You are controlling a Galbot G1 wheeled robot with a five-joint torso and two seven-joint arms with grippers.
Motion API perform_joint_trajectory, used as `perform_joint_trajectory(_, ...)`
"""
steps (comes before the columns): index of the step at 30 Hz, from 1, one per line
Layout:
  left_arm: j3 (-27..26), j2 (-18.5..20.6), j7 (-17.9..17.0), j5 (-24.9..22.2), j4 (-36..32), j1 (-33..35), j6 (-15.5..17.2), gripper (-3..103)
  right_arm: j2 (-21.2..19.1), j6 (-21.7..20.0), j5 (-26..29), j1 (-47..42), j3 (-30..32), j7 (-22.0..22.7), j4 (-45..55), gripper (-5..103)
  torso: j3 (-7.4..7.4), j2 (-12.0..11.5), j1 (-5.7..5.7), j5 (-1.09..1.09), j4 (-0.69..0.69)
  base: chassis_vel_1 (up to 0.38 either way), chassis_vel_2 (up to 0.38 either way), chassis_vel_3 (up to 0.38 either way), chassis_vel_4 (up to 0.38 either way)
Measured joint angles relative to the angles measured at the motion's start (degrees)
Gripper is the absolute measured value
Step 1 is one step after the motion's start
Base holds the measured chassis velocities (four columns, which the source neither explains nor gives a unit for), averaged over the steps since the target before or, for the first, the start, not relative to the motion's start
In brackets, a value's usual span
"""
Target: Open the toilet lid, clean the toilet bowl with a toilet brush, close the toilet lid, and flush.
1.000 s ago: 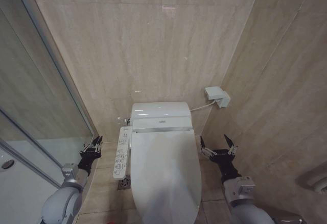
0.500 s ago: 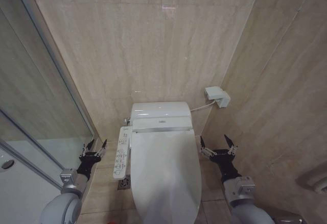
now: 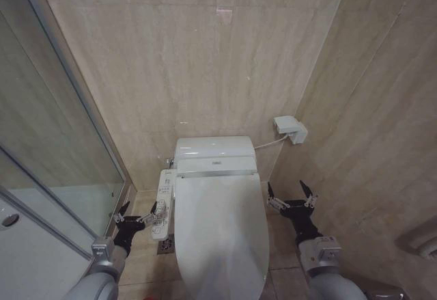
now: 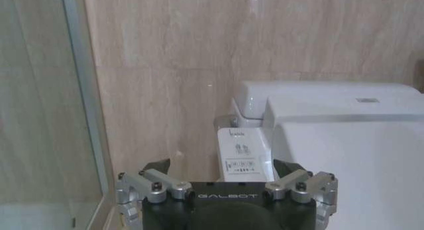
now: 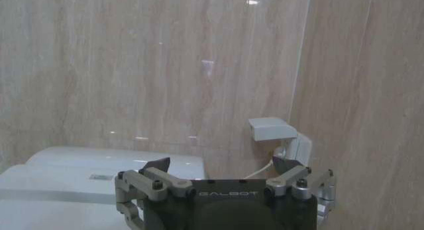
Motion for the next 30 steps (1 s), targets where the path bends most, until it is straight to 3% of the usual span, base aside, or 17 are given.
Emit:
perform_joint_trajectory(21, 0.9, -0.8, 0.1, 1.3, 0.5, -0.6, -0.1, 100, 0.0, 0.0, 0.0, 0.0, 0.0, 0.0, 0.0, 100, 0.00, 0.0, 0.01, 0.00, -0.01, 0.002, -0.002, -0.001, 0.003)
perform_joint_trajectory(30, 0.8, -0.8, 0.1, 1.2, 0.5, -0.4, -0.5, 100, 0.0, 0.0, 0.0, 0.0, 0.0, 0.0, 0.0, 100, 0.01, 0.0, 0.01, -0.01, -0.01, 0.138, -0.141, -0.150, 0.140)
